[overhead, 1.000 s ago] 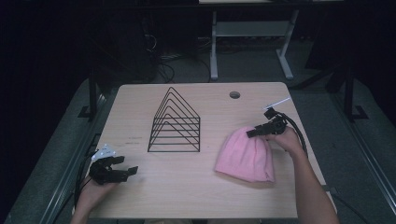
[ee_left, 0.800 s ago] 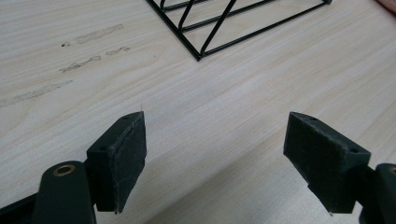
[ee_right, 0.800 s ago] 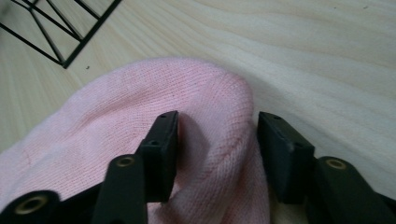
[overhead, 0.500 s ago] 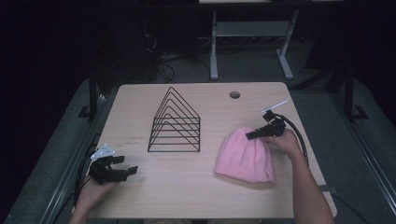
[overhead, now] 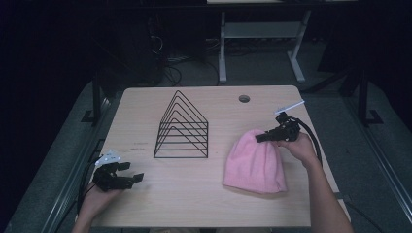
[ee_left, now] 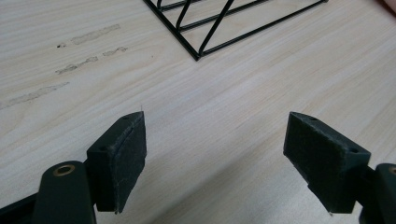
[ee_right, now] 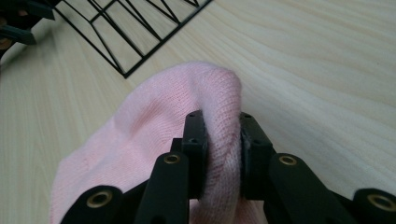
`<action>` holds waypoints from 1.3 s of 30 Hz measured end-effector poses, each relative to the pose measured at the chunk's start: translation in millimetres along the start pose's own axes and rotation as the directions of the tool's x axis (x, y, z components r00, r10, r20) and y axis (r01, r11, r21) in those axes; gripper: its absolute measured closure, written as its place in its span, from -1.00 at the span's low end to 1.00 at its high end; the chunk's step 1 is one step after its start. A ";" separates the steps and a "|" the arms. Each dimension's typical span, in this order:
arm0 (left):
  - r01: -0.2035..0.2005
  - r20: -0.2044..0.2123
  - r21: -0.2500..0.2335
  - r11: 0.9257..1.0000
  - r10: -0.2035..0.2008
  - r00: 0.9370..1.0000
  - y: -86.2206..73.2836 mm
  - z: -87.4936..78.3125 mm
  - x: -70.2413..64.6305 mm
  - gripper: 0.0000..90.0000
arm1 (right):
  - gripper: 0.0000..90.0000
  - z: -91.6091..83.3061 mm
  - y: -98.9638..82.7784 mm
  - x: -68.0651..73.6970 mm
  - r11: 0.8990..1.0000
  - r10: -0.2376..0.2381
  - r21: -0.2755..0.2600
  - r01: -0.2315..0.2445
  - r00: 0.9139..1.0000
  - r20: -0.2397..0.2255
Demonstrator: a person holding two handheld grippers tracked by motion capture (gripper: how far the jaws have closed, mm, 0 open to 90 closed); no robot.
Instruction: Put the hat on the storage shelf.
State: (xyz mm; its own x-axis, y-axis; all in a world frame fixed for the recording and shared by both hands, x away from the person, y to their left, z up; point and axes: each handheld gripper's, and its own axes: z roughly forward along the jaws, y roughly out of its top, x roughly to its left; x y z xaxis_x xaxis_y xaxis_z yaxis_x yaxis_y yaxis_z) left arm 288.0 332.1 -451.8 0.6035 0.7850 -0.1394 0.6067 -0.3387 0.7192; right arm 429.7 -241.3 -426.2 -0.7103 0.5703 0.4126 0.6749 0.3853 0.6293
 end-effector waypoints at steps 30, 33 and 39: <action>-0.009 0.010 -0.008 1.000 0.009 1.000 1.7 1.4 -4.2 -0.53 | 0.69 -57.2 10.3 59.5 0.978 -0.120 -0.170 0.123 0.992 0.028; -0.026 0.013 0.004 1.000 0.026 1.000 2.3 2.2 -5.1 -0.53 | 0.69 -61.1 11.3 63.9 0.977 -0.124 -0.173 0.128 0.992 0.036; -0.016 0.030 0.000 1.000 0.016 0.999 3.7 2.9 -7.3 -0.52 | 0.69 -71.8 15.1 69.9 0.970 -0.144 -0.191 0.150 0.988 0.047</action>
State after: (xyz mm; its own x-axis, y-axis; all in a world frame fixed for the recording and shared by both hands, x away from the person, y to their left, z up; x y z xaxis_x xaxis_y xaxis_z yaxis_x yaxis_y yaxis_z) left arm 287.3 323.7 -450.1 0.6284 0.7636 -0.1483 0.5968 -0.3510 0.7216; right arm 375.9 -247.8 -340.6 -0.7896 0.5428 0.2862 0.5098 0.3206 0.7983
